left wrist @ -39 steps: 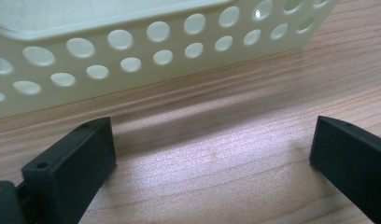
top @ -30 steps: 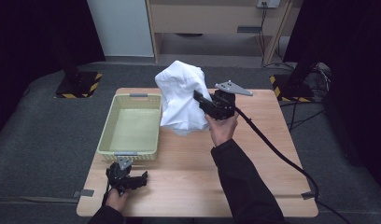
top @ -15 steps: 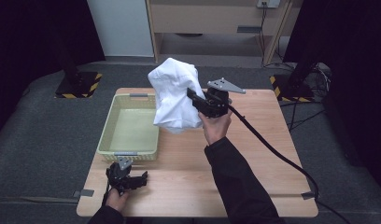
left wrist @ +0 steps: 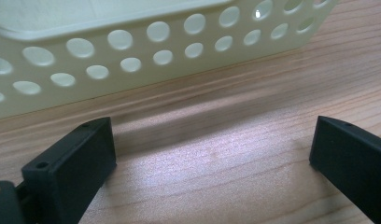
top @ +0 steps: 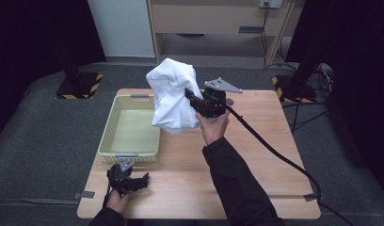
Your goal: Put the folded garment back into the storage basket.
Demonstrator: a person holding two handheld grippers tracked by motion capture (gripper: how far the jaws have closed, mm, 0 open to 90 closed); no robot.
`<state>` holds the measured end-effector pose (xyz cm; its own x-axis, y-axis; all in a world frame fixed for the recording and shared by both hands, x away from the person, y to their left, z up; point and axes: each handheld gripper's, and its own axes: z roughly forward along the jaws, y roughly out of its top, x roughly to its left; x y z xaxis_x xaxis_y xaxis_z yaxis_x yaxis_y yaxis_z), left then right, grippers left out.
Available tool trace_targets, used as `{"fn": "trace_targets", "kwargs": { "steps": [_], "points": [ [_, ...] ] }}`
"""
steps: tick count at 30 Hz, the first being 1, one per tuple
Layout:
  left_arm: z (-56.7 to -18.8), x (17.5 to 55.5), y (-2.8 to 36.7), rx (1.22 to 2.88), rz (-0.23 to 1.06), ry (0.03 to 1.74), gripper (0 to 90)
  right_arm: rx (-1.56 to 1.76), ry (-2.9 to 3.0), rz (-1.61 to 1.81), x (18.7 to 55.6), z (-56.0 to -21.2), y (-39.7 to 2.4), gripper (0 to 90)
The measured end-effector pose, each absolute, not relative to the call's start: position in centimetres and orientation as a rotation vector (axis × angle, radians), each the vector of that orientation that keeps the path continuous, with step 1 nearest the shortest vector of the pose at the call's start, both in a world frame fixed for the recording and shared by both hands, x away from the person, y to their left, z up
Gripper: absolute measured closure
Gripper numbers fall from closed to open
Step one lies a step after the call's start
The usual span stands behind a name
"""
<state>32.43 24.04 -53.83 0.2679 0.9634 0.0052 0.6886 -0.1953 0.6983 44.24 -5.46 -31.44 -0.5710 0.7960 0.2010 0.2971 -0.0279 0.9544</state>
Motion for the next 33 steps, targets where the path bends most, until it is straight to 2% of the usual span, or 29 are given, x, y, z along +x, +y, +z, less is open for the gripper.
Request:
{"fn": "trace_targets", "kwargs": {
  "steps": [33],
  "points": [
    [-53.8, 32.4, 24.0, 1.962, 0.611, 1.486, 0.0, 1.146, 1.888, 1.683, 45.3, -32.8, -0.9, 71.4]
  ]
}}
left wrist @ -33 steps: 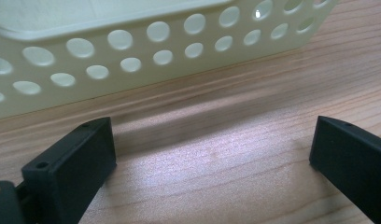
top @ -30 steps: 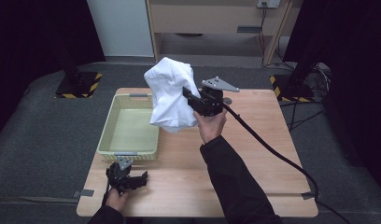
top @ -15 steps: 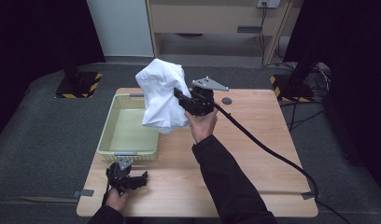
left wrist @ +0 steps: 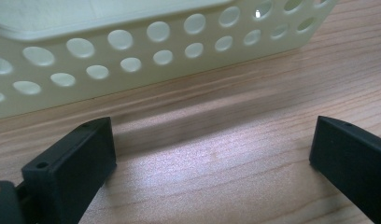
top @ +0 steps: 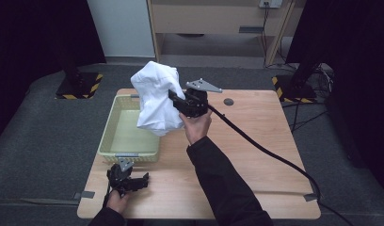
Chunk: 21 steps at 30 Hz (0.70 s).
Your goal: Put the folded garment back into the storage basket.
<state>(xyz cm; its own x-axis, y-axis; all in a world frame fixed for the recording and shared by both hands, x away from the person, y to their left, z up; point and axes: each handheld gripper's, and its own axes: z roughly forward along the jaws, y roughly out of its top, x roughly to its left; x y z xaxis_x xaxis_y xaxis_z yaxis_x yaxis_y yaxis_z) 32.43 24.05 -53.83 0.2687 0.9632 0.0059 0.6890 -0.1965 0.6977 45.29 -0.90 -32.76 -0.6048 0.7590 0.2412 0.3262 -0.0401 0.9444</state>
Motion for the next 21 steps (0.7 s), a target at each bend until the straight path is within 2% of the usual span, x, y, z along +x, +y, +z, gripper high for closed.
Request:
{"fn": "trace_targets", "kwargs": {
  "steps": [21],
  "points": [
    [-53.8, 32.4, 24.0, 1.959, 0.610, 1.487, 0.0, 1.158, 1.925, 1.728, 45.9, -34.5, 2.5, 71.4]
  ]
}}
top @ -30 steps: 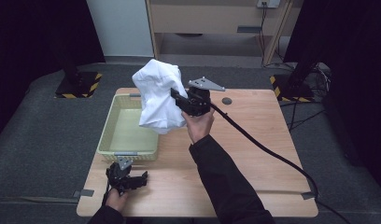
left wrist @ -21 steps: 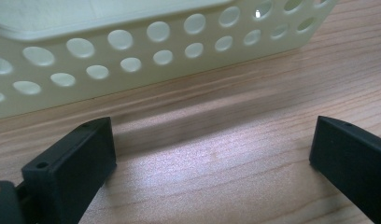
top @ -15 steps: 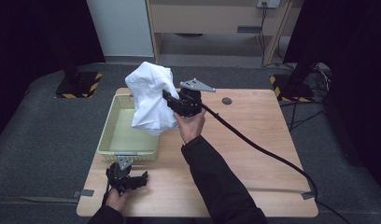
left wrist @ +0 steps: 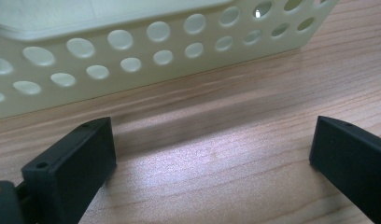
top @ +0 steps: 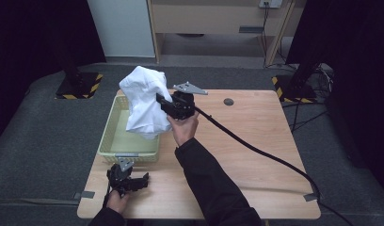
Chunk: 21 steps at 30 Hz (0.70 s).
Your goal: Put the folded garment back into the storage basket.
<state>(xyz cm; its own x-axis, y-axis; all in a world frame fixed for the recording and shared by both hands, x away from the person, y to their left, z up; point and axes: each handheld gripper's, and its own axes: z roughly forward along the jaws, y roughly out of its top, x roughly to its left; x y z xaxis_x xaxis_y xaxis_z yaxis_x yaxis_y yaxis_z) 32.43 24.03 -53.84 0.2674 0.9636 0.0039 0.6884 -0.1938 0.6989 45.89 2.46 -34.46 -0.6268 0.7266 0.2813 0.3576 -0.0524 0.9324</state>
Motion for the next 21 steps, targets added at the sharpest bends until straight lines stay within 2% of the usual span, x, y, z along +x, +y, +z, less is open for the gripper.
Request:
{"fn": "trace_targets", "kwargs": {
  "steps": [21],
  "points": [
    [-53.8, 32.4, 24.0, 1.959, 0.611, 1.487, 0.0, 1.173, 1.977, 1.748, 46.8, -36.5, 5.9, 71.1]
  ]
}}
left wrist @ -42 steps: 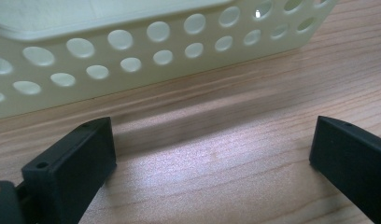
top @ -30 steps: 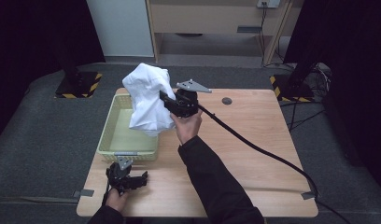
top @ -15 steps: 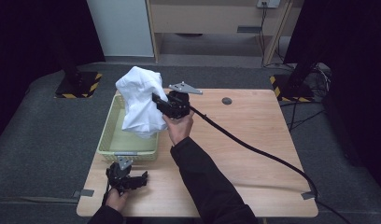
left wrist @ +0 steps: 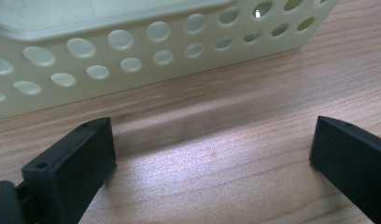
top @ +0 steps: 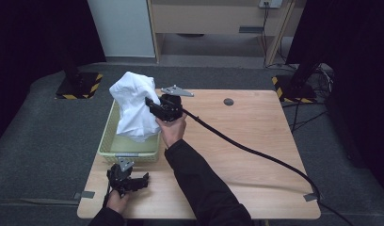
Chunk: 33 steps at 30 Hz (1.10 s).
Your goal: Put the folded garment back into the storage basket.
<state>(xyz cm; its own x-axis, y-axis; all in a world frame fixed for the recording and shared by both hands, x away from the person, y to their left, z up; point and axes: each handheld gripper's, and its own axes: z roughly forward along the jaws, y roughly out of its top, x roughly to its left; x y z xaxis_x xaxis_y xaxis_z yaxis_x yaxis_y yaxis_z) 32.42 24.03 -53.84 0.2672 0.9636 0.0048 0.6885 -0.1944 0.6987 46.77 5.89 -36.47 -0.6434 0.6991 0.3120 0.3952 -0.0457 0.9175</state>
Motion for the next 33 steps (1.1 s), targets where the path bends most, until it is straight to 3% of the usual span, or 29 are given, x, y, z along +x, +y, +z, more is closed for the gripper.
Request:
{"fn": "trace_targets", "kwargs": {
  "steps": [33],
  "points": [
    [-53.8, 32.4, 24.0, 1.959, 0.611, 1.486, 0.0, 1.220, 2.049, 1.785, 47.6, -40.7, 10.1, 71.1]
  ]
}}
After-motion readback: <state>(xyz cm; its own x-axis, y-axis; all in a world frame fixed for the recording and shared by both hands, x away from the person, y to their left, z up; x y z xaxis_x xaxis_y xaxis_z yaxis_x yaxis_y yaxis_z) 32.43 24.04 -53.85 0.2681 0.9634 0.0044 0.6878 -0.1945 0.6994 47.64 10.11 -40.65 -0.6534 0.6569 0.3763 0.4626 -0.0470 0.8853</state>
